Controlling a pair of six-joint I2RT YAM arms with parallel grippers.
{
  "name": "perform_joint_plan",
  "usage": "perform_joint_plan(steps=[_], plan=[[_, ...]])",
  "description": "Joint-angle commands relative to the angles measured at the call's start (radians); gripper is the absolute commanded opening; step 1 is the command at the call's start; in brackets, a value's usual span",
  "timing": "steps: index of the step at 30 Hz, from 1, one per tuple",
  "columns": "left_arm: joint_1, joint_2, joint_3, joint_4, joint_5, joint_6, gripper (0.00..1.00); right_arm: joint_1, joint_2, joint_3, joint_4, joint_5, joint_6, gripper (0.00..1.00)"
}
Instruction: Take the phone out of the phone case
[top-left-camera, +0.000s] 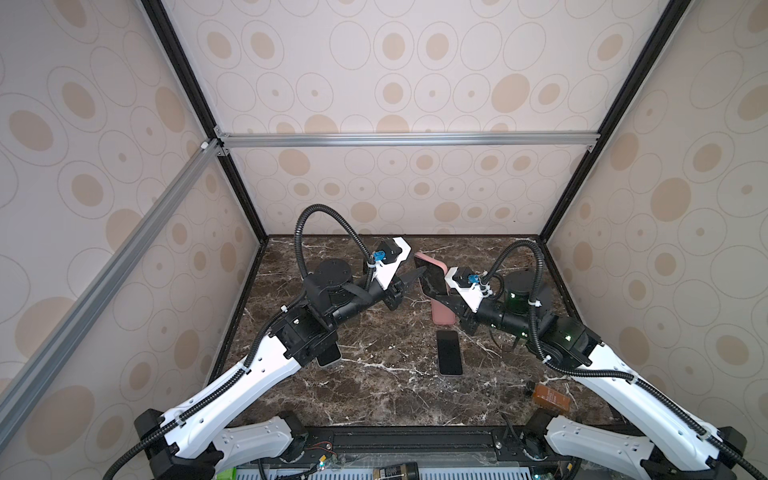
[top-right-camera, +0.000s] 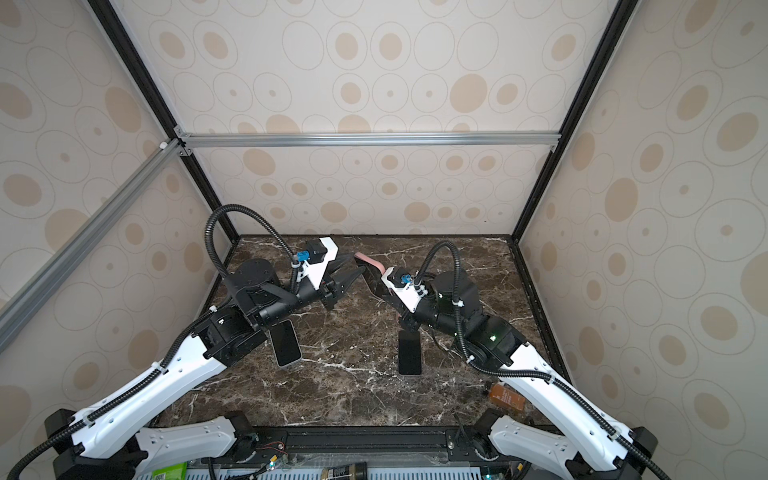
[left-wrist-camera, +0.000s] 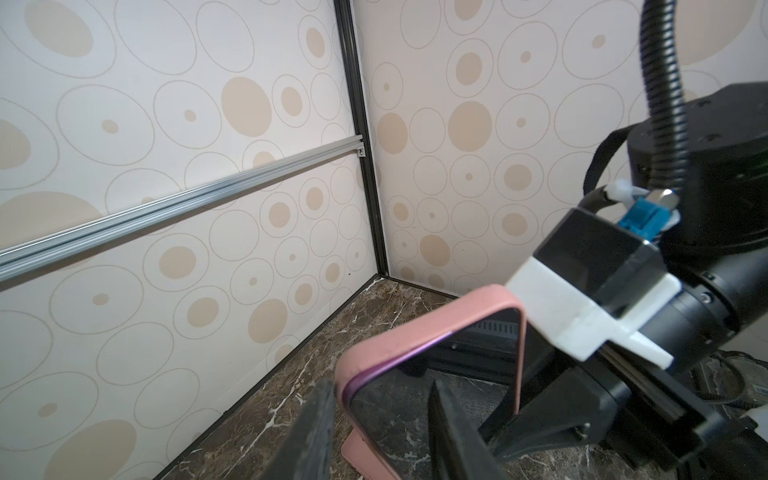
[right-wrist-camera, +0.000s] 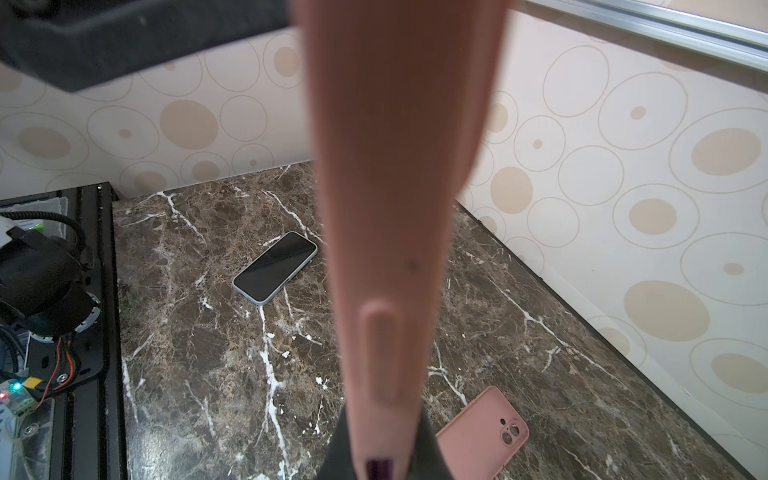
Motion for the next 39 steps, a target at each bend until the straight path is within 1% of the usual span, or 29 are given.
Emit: perform_joint_plan(steps=[1,15,22,27,32,36,39], plan=[[0.004,-0.01,0.013,0.023,0.018,0.012,0.34,0.007,-0.014,0.024,0.058,0.002,0.009,0.0],[0.004,-0.001,0.014,0.018,0.042,0.013,0.29,0.007,0.002,0.037,0.037,-0.004,0.01,0.0],[0.003,0.024,0.035,-0.011,0.125,0.017,0.28,0.007,0.018,0.049,0.027,-0.054,-0.005,0.0],[0.003,0.04,0.042,-0.022,0.161,0.018,0.28,0.006,0.022,0.053,0.018,-0.08,-0.013,0.0],[0.004,0.07,0.063,-0.057,0.238,0.024,0.29,0.007,0.029,0.059,0.006,-0.154,-0.041,0.0],[0.001,0.091,0.066,-0.071,0.315,0.024,0.33,0.007,0.033,0.06,0.007,-0.229,-0.065,0.0],[0.0,0.104,0.071,-0.082,0.339,0.026,0.35,0.006,0.04,0.066,0.002,-0.268,-0.086,0.0]])
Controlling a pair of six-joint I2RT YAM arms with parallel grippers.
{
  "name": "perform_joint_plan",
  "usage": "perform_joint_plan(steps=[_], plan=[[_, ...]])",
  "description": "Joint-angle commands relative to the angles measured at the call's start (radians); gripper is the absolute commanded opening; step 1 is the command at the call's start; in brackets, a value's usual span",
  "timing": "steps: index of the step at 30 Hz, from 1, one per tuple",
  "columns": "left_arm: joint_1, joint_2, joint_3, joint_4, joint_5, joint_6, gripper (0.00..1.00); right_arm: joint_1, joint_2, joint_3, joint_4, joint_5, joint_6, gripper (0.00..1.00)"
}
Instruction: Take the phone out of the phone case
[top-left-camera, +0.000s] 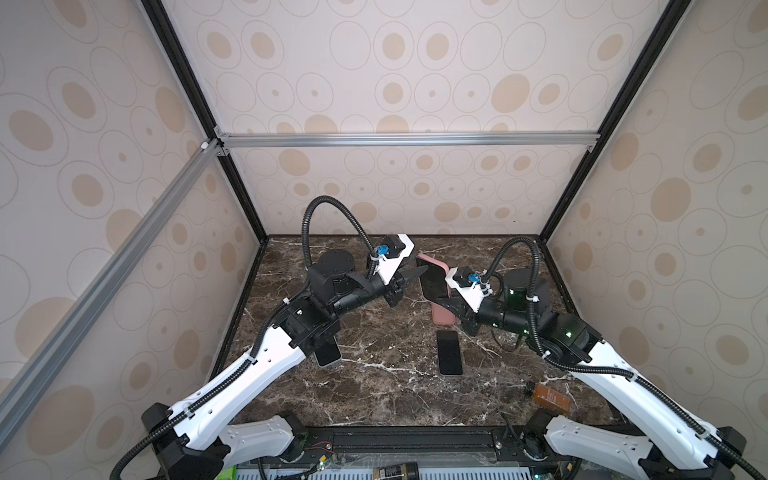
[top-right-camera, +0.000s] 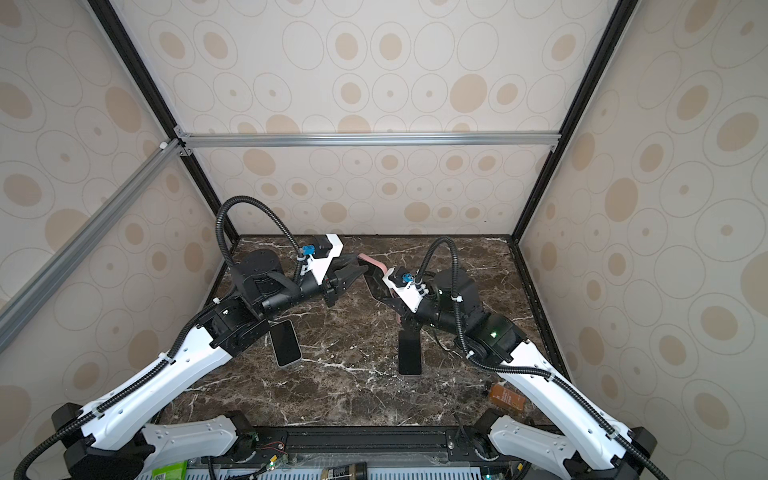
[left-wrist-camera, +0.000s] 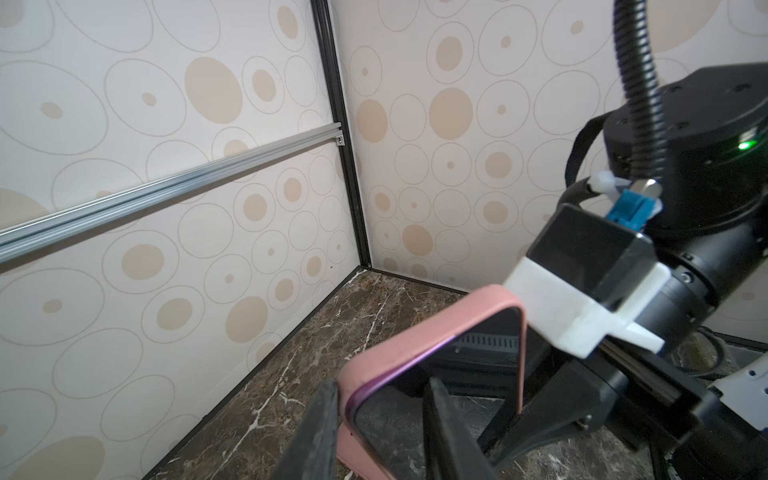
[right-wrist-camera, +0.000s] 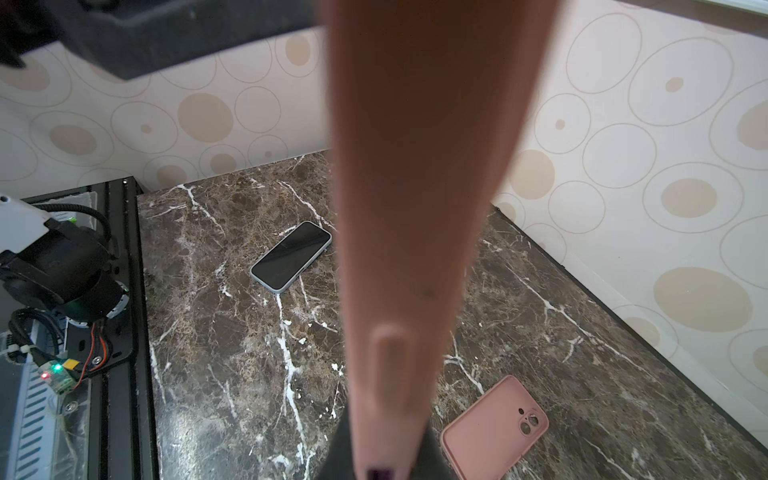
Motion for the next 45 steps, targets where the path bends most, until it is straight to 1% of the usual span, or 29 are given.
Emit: perform_joint_plan(steps=[1,4,7,9,12,14,15,17,19,24,26,33,36,40,45], plan=[[-0.036,0.049,0.032,-0.047,0.207,0.025,0.35,0.033,0.027,0.049,0.067,-0.194,-0.105,0.0],[-0.038,0.062,0.044,-0.061,0.23,0.03,0.37,0.033,0.032,0.052,0.064,-0.209,-0.121,0.0],[-0.039,0.066,0.048,-0.065,0.215,0.034,0.4,0.033,0.032,0.05,0.072,-0.191,-0.123,0.0],[-0.039,0.058,0.042,-0.055,0.154,0.031,0.42,0.034,0.027,0.046,0.084,-0.136,-0.098,0.0],[-0.039,0.026,0.012,-0.015,-0.018,0.028,0.48,0.034,0.012,0.034,0.109,0.023,-0.044,0.0],[-0.039,-0.004,-0.007,0.013,-0.1,0.027,0.58,0.033,-0.005,0.013,0.135,0.109,-0.012,0.0],[-0.038,-0.015,-0.015,0.024,-0.129,0.025,0.61,0.033,-0.014,0.003,0.145,0.129,-0.007,0.0],[-0.039,-0.039,-0.029,0.044,-0.174,0.025,0.7,0.032,-0.023,-0.009,0.149,0.165,0.006,0.0],[-0.039,-0.057,-0.042,0.06,-0.193,0.024,0.73,0.032,-0.023,-0.011,0.143,0.18,0.011,0.0],[-0.039,-0.082,-0.059,0.083,-0.209,0.018,0.73,0.033,-0.017,-0.01,0.137,0.196,0.026,0.0],[-0.039,-0.089,-0.064,0.088,-0.197,0.016,0.71,0.033,-0.015,-0.006,0.131,0.208,0.031,0.0],[-0.038,-0.085,-0.057,0.083,-0.115,0.007,0.52,0.033,-0.01,0.003,0.113,0.209,0.036,0.0],[-0.039,-0.078,-0.053,0.078,-0.099,0.008,0.48,0.032,-0.009,0.007,0.109,0.192,0.034,0.0],[-0.038,-0.075,-0.056,0.079,-0.102,0.011,0.47,0.033,-0.011,0.004,0.107,0.145,0.02,0.0],[-0.039,-0.073,-0.057,0.084,-0.108,0.014,0.47,0.033,-0.005,0.012,0.098,0.107,0.009,0.0]])
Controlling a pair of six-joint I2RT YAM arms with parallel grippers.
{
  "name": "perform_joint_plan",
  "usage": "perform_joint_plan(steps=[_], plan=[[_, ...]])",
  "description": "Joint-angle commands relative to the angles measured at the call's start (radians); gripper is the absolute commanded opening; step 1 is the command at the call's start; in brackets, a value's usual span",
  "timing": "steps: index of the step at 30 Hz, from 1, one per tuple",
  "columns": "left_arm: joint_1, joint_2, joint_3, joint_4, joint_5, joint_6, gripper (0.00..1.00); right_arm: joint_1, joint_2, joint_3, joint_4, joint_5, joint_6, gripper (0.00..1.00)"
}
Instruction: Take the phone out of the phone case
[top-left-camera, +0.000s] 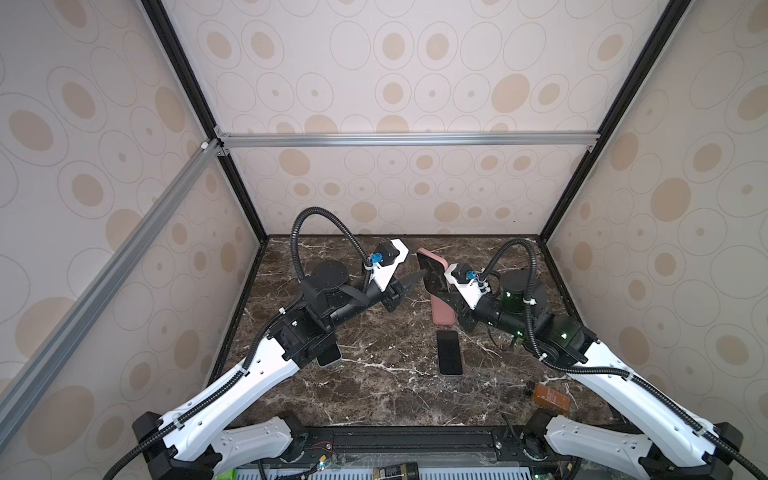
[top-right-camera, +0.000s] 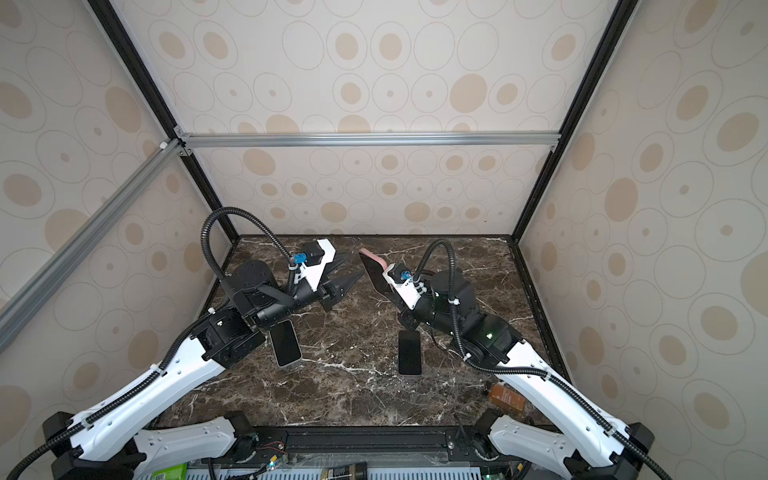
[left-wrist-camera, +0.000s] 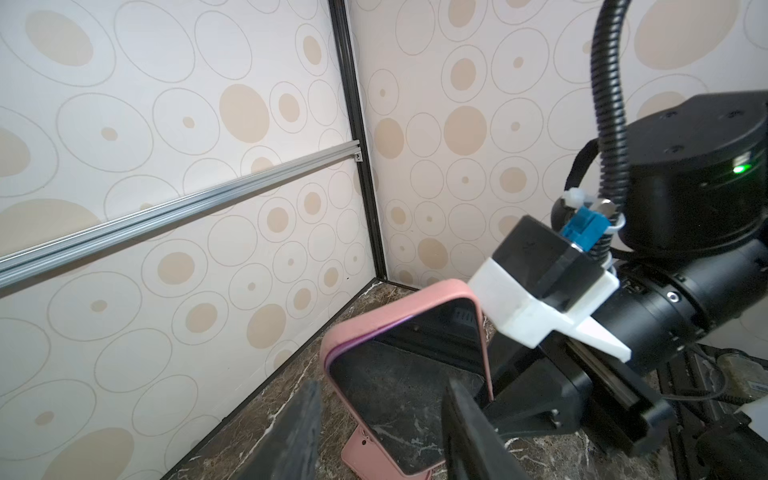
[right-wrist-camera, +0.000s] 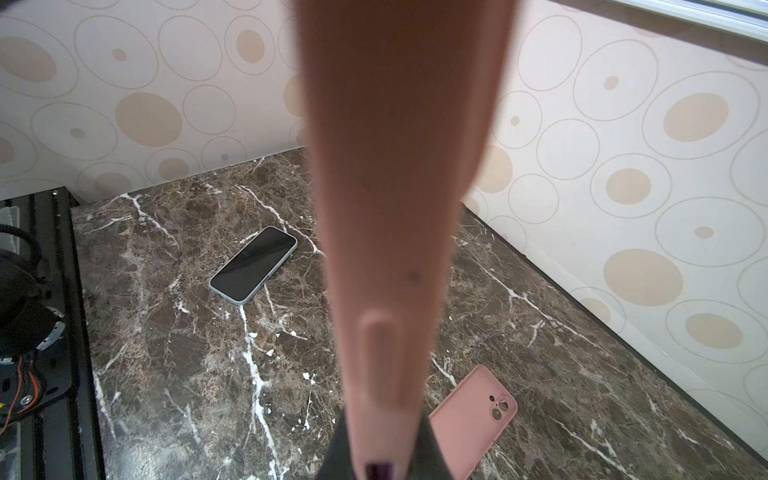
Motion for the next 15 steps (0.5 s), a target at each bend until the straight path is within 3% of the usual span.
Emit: perform_joint_plan(steps=[1,15], plan=[[-0.002,0.002,0.009,0.023,0.008,0.012,0.47,0.003,-0.007,0.03,0.038,-0.046,-0.018,0.0],[-0.001,0.009,0.01,0.012,0.02,0.013,0.45,0.003,-0.012,0.028,0.05,-0.085,-0.019,0.0]])
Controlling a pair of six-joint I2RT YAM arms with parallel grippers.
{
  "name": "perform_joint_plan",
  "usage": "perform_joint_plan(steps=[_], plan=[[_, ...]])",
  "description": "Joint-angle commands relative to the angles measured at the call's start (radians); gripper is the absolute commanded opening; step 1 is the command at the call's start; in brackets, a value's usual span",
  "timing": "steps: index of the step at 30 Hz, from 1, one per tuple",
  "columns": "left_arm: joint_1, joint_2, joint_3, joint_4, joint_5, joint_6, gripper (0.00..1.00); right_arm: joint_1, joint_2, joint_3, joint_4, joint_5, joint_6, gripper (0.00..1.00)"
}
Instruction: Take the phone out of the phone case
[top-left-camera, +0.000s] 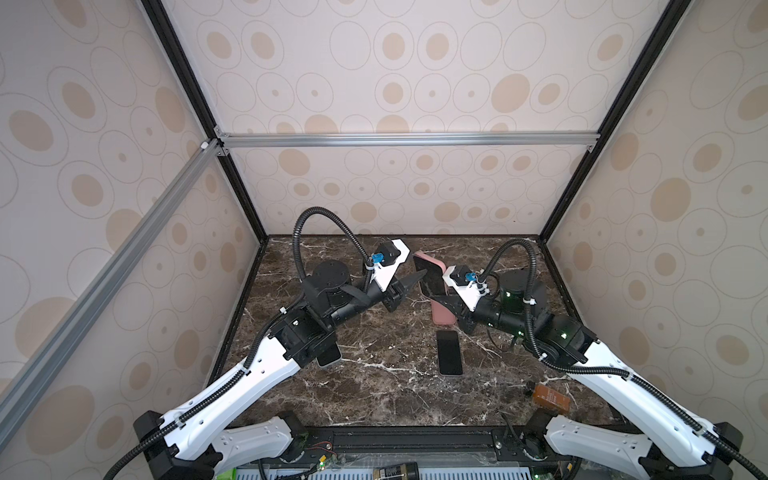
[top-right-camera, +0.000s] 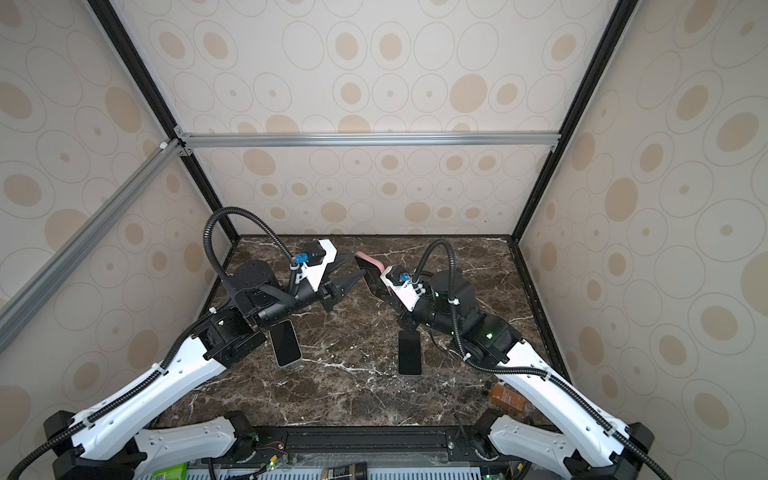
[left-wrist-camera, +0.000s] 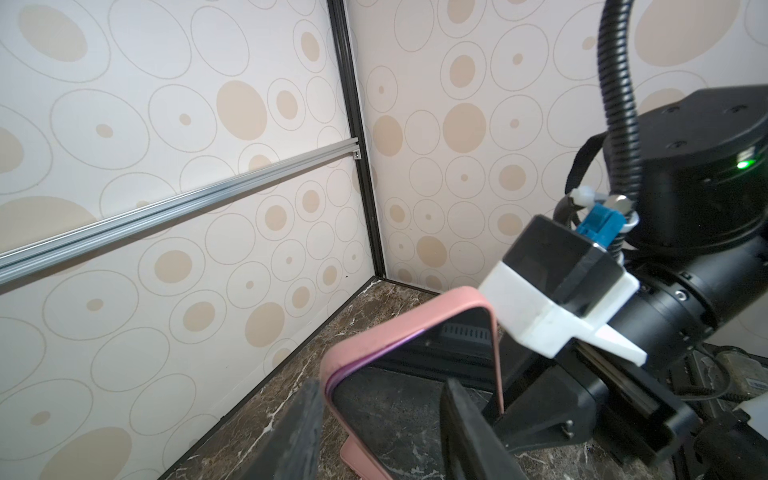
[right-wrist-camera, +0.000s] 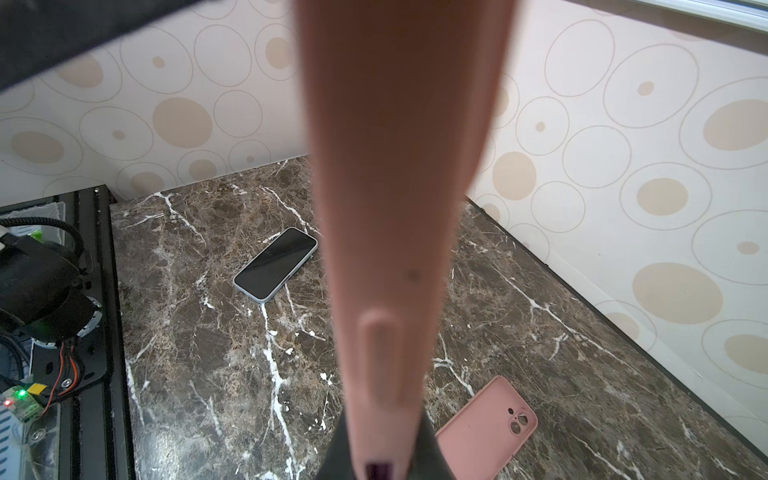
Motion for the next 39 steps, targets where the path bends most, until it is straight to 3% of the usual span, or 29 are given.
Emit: perform_joint_plan(steps=[1,14,22,29,34,39], plan=[[-0.001,0.003,0.01,0.013,0.018,0.013,0.44,0.003,-0.013,0.028,0.048,-0.03,-0.019,0.0],[-0.001,0.025,0.027,-0.006,0.052,0.016,0.41,0.003,-0.012,0.031,0.047,-0.084,-0.039,0.0],[-0.002,0.064,0.059,-0.067,0.133,0.037,0.41,0.004,-0.014,0.038,0.051,-0.276,-0.117,0.0],[-0.001,0.088,0.074,-0.1,0.219,0.051,0.42,0.004,-0.02,0.037,0.053,-0.356,-0.15,0.0],[-0.002,0.114,0.094,-0.145,0.284,0.064,0.42,0.004,-0.03,0.032,0.055,-0.348,-0.154,0.0],[0.009,0.112,0.091,-0.16,0.304,0.057,0.41,0.004,-0.054,0.024,0.064,-0.253,-0.13,0.0]])
